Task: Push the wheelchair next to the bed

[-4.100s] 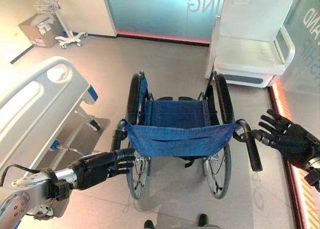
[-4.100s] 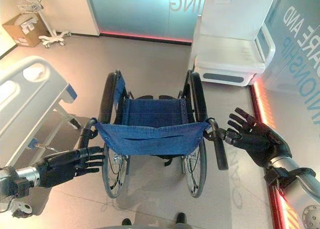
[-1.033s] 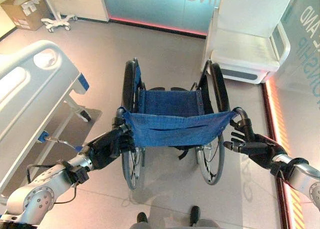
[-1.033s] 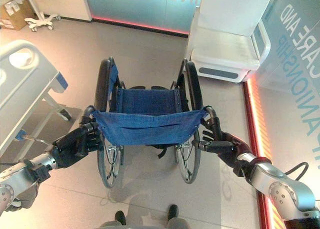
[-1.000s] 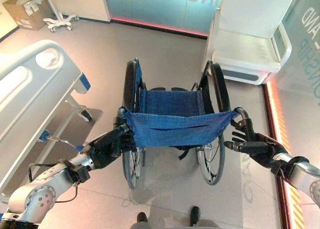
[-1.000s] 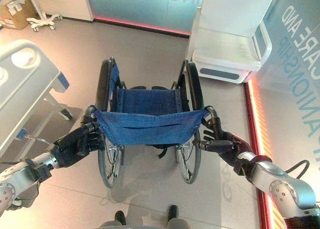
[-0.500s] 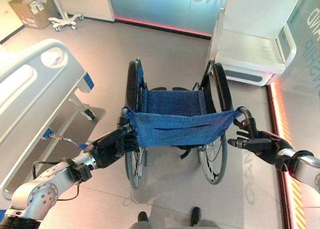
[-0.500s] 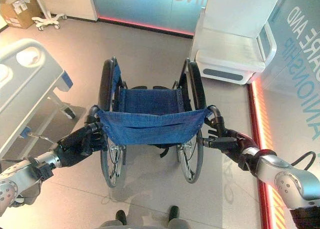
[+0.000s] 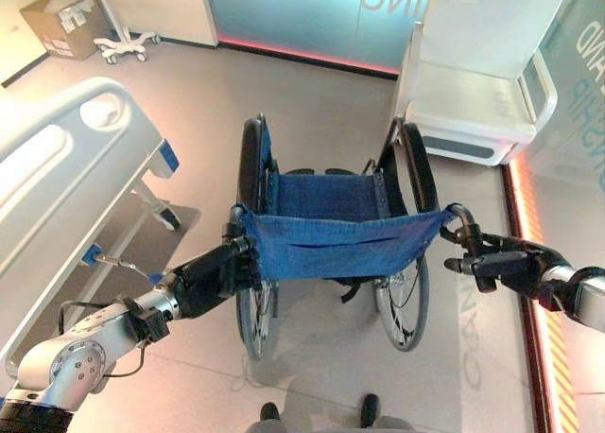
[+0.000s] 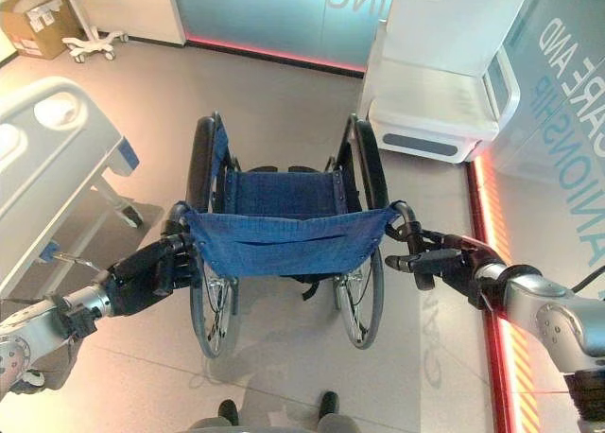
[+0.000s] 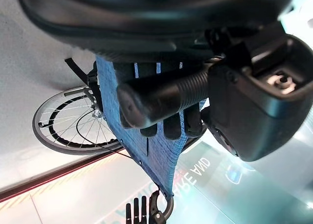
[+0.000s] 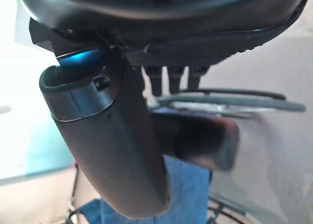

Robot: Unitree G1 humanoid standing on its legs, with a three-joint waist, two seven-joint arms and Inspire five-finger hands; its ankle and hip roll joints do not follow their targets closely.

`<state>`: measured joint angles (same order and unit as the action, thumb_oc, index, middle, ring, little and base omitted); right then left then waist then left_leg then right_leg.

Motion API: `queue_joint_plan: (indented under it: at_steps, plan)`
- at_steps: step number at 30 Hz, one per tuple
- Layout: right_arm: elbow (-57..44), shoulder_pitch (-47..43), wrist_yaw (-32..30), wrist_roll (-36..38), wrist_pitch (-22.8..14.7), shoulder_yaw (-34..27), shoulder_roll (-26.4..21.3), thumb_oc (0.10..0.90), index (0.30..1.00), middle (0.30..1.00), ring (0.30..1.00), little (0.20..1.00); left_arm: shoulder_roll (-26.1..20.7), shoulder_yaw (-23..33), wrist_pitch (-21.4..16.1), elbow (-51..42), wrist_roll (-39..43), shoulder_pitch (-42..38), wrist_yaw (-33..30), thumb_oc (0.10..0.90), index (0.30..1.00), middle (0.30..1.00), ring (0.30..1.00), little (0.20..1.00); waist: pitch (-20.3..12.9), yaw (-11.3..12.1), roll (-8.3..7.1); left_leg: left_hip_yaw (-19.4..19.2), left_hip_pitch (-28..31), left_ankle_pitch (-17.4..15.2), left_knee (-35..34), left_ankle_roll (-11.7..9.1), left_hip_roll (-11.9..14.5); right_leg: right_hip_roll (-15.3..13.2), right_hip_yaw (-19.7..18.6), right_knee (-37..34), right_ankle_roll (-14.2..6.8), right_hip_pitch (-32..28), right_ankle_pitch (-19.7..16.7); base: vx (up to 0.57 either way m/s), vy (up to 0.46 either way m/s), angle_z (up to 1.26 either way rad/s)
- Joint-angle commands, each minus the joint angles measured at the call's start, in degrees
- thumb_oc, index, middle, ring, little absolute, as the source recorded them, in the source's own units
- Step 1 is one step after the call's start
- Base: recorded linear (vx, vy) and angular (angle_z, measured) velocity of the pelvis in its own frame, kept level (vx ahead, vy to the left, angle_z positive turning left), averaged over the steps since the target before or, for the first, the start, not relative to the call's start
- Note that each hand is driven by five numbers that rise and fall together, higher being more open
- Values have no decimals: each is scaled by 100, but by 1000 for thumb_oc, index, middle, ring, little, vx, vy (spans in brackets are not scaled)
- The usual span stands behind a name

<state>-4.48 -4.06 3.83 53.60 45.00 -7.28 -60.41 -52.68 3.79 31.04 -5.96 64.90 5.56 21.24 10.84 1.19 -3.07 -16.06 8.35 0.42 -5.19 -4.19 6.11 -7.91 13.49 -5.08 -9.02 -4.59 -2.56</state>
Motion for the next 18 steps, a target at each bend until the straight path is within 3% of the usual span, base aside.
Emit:
queue_joint_plan:
  at_steps: [1,18]
  plan:
    - [425,-788,152,-433,-274,175,-905,400,300,300,300,300,-502,123,-420,69,292,-943,480,400,300,300,300,300,-359,146,61,179,-101,3,19,-42,32,-87,318,491,-13,-182,392,0,0,0]
    - [680,-942,1318,-1592,-28,787,-672,400,300,300,300,300,-260,-98,-469,72,70,-972,484,400,300,300,300,300,-382,206,49,198,-96,34,19,-65,61,-54,375,418,20,-226,382,1,-1,1]
